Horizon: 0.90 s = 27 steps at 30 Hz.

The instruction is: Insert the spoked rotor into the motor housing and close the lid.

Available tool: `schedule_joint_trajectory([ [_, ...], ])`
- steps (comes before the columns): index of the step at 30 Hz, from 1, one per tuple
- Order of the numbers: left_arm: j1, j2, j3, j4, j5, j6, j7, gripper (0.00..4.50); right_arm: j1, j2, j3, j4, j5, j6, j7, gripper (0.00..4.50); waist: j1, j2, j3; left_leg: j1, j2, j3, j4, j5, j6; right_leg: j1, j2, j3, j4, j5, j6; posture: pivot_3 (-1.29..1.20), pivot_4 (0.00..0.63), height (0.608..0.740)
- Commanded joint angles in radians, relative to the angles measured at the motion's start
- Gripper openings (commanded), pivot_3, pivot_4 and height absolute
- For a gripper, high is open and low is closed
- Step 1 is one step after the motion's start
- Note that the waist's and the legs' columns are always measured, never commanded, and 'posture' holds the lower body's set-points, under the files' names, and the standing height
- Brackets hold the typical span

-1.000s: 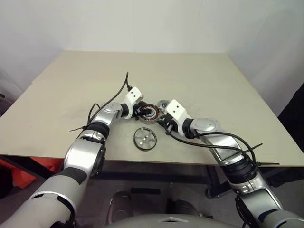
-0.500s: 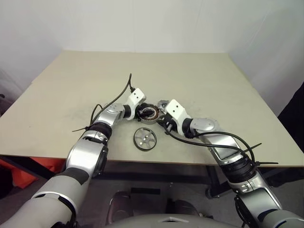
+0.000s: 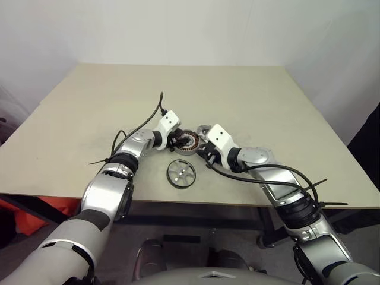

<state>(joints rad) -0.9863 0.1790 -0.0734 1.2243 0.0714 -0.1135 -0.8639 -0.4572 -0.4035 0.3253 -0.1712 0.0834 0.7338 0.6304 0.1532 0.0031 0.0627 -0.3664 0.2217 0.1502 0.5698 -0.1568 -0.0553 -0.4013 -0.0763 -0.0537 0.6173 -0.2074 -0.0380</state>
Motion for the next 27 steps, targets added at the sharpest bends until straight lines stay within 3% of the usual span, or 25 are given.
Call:
schedule_joint_trajectory([
  [1, -0.014, 0.005, -0.001, -0.012, 0.004, -0.005, -0.004, 2.34, -0.023, 0.002, -0.027, -0.018, 0.004, -0.016, -0.004, 0.93, 0.0, 0.0, 0.0, 0.0, 0.0, 0.0, 0.0, 0.0, 0.0, 0.0, 0.0, 0.0, 0.0, 0.0, 0.0, 0.0, 0.0, 0.74],
  [3, -0.014, 0.005, 0.0, -0.012, 0.003, -0.005, -0.005, 2.17, -0.023, 0.003, -0.028, -0.019, 0.004, -0.015, -0.005, 0.93, 0.0, 0.0, 0.0, 0.0, 0.0, 0.0, 0.0, 0.0, 0.0, 0.0, 0.0, 0.0, 0.0, 0.0, 0.0, 0.0, 0.0, 0.74],
  [7, -0.015, 0.005, 0.0, -0.011, 0.004, -0.005, -0.004, 1.15, -0.024, 0.004, -0.03, -0.018, 0.004, -0.013, -0.008, 0.93, 0.0, 0.0, 0.0, 0.0, 0.0, 0.0, 0.0, 0.0, 0.0, 0.0, 0.0, 0.0, 0.0, 0.0, 0.0, 0.0, 0.0, 0.74],
  [27, 0.005, 0.058, 0.033, -0.033, -0.037, 0.004, -0.109, 1.15, -0.024, 0.009, -0.021, -0.008, 0.002, -0.021, -0.007, 0.93, -0.001, 0.0, 0.0, 0.0, 0.0, 0.0, -0.001, 0.0, 0.0, 0.0, 0.0, 0.0, -0.001, 0.0, 0.0, 0.0, 0.0, 0.74],
])
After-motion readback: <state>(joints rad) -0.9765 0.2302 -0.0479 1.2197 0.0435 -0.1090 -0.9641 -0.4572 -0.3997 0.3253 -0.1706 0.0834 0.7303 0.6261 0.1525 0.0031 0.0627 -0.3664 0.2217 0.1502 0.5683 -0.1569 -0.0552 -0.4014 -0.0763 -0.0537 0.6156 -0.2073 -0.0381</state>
